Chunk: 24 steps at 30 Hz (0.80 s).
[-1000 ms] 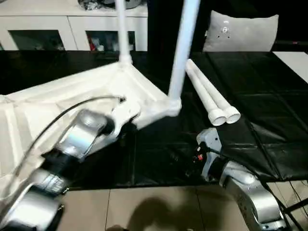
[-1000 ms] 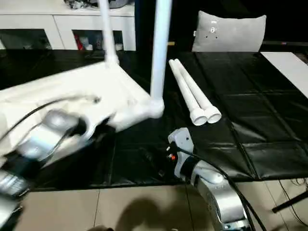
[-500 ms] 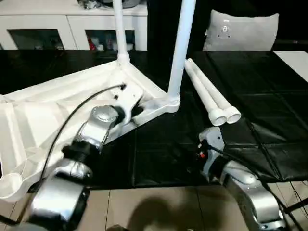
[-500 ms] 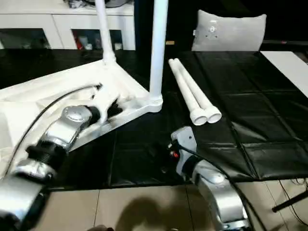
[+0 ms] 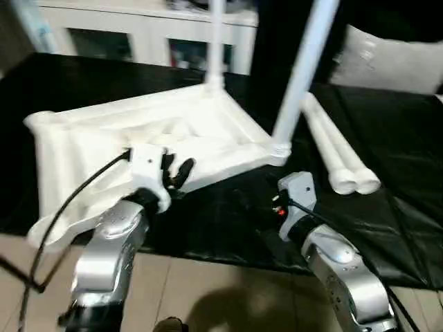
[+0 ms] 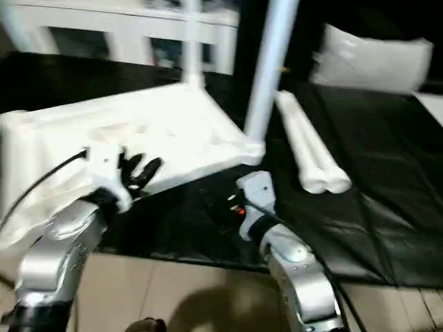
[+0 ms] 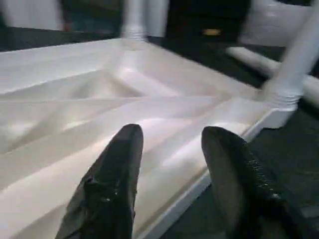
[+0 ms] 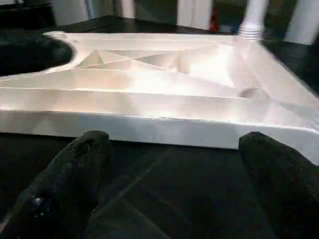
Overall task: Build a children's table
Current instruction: Rotate leg to tighten, then rotate table base
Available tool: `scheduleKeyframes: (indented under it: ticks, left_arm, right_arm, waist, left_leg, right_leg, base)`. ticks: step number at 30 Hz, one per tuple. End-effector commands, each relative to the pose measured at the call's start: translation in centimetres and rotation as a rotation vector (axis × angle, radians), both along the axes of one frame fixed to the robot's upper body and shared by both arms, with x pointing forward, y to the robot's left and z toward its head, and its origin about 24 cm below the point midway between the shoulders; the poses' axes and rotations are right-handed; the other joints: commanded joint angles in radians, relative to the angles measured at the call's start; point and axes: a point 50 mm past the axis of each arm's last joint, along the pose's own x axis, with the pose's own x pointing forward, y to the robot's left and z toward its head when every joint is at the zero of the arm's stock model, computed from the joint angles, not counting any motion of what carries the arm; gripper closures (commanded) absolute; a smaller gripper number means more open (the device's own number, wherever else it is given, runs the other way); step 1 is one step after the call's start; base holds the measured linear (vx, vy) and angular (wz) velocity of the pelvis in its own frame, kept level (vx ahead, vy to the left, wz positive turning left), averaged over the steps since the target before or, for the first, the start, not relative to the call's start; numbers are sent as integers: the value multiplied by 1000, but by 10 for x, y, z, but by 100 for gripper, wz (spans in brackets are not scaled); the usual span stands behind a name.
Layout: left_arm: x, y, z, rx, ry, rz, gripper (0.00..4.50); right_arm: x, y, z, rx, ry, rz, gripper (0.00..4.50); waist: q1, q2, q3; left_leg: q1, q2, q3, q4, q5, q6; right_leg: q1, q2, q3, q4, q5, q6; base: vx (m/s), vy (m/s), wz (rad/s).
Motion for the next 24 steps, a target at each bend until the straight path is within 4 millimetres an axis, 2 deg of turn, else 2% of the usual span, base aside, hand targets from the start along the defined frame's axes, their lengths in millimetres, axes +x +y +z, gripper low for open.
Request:
scheduleKeyframes:
  ticks: [1,2,3,4,5,6,7,8,9,10,11,12,13,14,15,16,17,18,19,20,21,22,23,24]
  left_arm:
    - [-4,9,1,22,15,51,236]
    - [-4,12,1,45,19,59,236]
    - [-4,14,2,58,22,64,236]
    - [-2,17,3,102,31,66,236]
    - [-2,18,4,122,33,66,236]
    - [-1,19,4,149,36,66,236]
    - [0,21,4,181,40,72,236]
    - [0,21,4,181,40,72,236]
    - [3,27,7,187,59,115,236]
    - [5,31,9,224,67,125,236]
    - [7,34,10,247,76,131,236]
    - [8,37,11,264,84,135,236]
    - [9,38,12,262,83,141,236]
    - [10,41,16,259,80,154,206]
    - [12,45,19,259,82,175,200]
    - [13,46,20,260,83,180,200]
    - [14,48,22,261,83,189,200]
    - [19,56,27,289,88,188,200]
    - [21,57,28,298,91,176,200]
    - [23,57,28,306,96,156,193]
    - [24,57,28,310,100,141,176]
    - [24,57,28,310,100,141,176]
    - [25,57,27,317,111,125,176]
    - [27,59,25,353,131,118,176]
  right_arm:
    - [1,-7,-3,9,51,-37,0]
    - [0,-7,-3,17,53,-32,0]
    - [0,-7,-2,15,40,-22,0]
    - [0,-6,-1,3,26,-12,0]
    - [0,-6,-1,0,24,-9,0]
    - [0,-6,-1,-4,23,-8,0]
    - [0,-6,-1,-1,24,-1,0]
    - [0,-6,-1,-1,24,-1,0]
    - [0,-5,-1,-4,27,6,0]
    - [1,-4,0,-1,28,5,0]
    - [2,-4,1,-3,25,-2,0]
    - [3,-4,1,-9,20,-10,0]
    - [3,-4,1,-3,25,-10,0]
    - [3,-4,1,5,29,-7,0]
    - [3,-4,1,5,29,-5,0]
    - [3,-4,1,4,29,-4,0]
    - [3,-4,1,4,31,-4,0]
    - [3,-4,1,-10,28,2,0]
    - [3,-5,0,-12,29,4,0]
    - [3,-4,0,-17,25,8,0]
    - [3,-4,0,-23,22,9,0]
    - [3,-4,0,-23,22,9,0]
    - [4,-4,0,-21,23,7,0]
    - [4,-3,1,-24,20,8,0]
  waist:
    - [1,0,-42]
    - [3,2,-41]
    - [5,4,-43]
    - [8,18,-36]
    - [6,31,-32]
    - [0,56,-35]
    - [-2,47,-41]
    - [-2,48,-41]
    - [10,20,-38]
    - [23,-15,-34]
    - [11,-38,-33]
    - [-10,-21,-16]
    - [-10,22,-6]
    - [-13,22,-4]
    - [-19,48,-38]
    - [-37,58,-68]
    - [-38,57,-60]
    - [-35,40,-59]
    - [-30,34,-58]
    - [-28,25,-64]
    - [-25,16,-69]
    - [-25,14,-68]
    - [-23,10,-65]
    - [-25,3,-55]
  left_leg:
    - [-5,8,-21,-98,-624,-73]
    - [-6,3,-21,-59,-586,-69]
    - [-6,10,-22,-27,-508,-47]
    - [-10,15,-31,-48,-491,-43]
    - [-12,11,-42,-81,-532,-57]
    - [-16,-5,-72,-165,-602,-92]
    - [9,-26,-98,-199,-590,-118]
    - [36,-26,-110,-196,-569,-129]
    - [17,-47,-94,-180,-599,-150]
    - [70,-67,-54,-22,-565,-141]
    - [96,-63,-34,131,-407,-82]
    - [13,4,-32,205,-171,-37]
    - [75,64,-50,142,-215,-78]
    - [86,78,-58,74,-346,-95]
    - [105,92,-75,-24,-376,-106]
    - [138,87,-92,-19,-183,-91]
    - [128,73,-86,-17,-94,-72]
    - [119,55,-62,-9,19,-51]
    - [92,35,-39,-6,39,-50]
    - [81,30,-27,-4,40,-51]
    - [71,34,-12,-12,-14,-51]
    - [69,36,-7,-20,-54,-51]
    - [70,42,4,-33,-143,-46]
    - [65,46,12,-48,-235,-41]
  right_leg:
    - [42,-70,44,-92,-526,-199]
    - [45,-110,41,-120,-645,-184]
    - [57,-141,35,-142,-683,-173]
    - [62,-118,19,-131,-666,-162]
    - [62,-83,10,-108,-636,-157]
    - [78,5,3,-15,-485,-158]
    - [72,57,26,37,-309,-176]
    - [49,53,40,31,-274,-196]
    - [39,2,81,-10,-315,-234]
    - [-24,-122,119,-136,-503,-285]
    - [-47,-202,124,-206,-584,-314]
    - [38,-254,108,-189,-685,-264]
    - [28,-192,95,-145,-605,-229]
    - [33,-127,72,-104,-531,-225]
    - [19,7,75,4,-189,-184]
    - [-2,20,94,32,26,-135]
    - [-1,21,99,28,72,-124]
    - [2,13,108,7,117,-112]
    - [28,-8,118,-12,142,-115]
    - [42,-15,121,-17,161,-118]
    - [53,-30,129,-26,161,-128]
    - [57,-34,130,-31,141,-139]
    - [53,-39,134,-42,76,-167]
    - [52,-41,139,-54,-39,-183]
  base:
    - [-41,-12,48]
    - [-28,-8,43]
    - [-26,6,42]
    - [-26,6,42]
    - [-29,18,45]
    - [-38,30,52]
    - [-38,30,52]
    - [4,6,72]
    - [23,-65,102]
    - [23,-65,102]
    - [15,-46,73]
    - [54,50,22]
    - [54,50,22]
    - [59,64,19]
    - [0,0,0]
    - [0,0,0]
    - [0,0,0]
    - [0,0,0]
    - [0,0,0]
    - [0,0,0]
    - [-58,-52,-9]
    - [-58,-52,-9]
    - [-56,-59,-5]
    - [-68,-69,-5]
